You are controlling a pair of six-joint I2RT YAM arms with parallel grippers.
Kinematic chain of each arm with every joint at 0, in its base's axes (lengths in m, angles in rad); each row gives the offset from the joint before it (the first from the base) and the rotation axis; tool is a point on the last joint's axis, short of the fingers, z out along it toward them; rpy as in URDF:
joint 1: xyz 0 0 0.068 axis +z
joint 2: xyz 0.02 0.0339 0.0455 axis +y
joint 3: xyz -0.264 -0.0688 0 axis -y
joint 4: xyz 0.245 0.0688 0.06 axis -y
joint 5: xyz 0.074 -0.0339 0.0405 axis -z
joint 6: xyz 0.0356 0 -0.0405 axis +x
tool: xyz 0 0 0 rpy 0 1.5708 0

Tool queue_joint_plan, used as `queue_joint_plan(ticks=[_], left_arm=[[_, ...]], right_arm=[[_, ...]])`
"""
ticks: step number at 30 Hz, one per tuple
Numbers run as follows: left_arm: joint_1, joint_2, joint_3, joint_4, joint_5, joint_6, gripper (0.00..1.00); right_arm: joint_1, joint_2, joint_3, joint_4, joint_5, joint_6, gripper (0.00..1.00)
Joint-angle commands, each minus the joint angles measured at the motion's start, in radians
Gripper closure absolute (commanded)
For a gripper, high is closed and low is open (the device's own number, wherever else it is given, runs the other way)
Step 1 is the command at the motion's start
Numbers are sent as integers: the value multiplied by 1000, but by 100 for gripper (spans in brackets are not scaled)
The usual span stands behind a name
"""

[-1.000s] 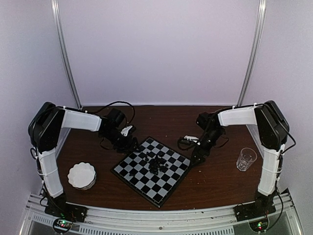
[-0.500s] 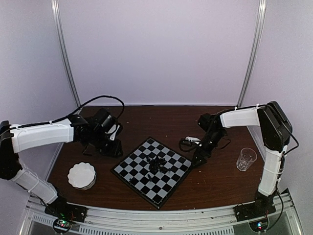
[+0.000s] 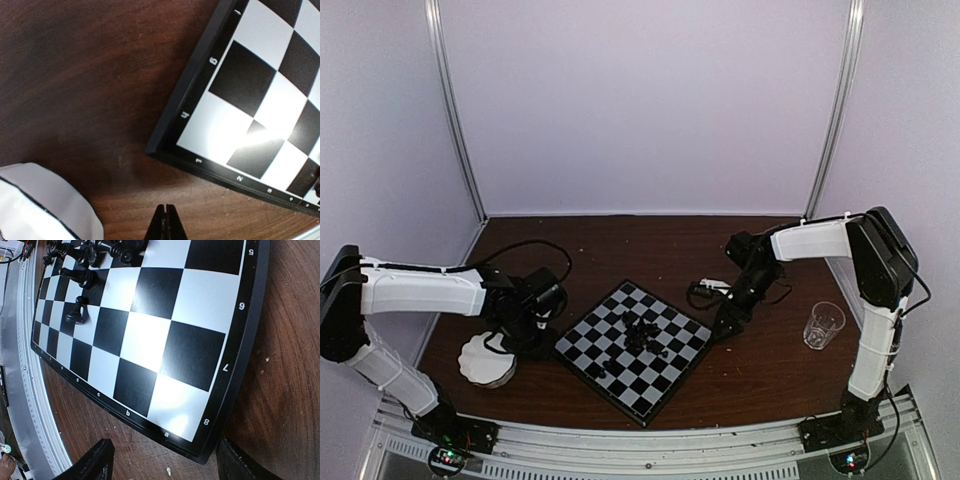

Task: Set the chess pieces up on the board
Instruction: Adjust the chessboard at the center of the board.

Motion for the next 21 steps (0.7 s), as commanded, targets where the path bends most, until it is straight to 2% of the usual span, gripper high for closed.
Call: queue_joint_plan(ticks=[1,7,21], left_arm=[[-4,72,-5,93,8,-11,100],[-3,125,-8,177,-6,-6,100],[46,294,128,342,-15,28,100]], right_arm=[[-3,-26,-19,6,-10,-13,27],[-3,-14,-16,-11,-9,-29,29],[-2,-23,-24,-69,0,-107,30]])
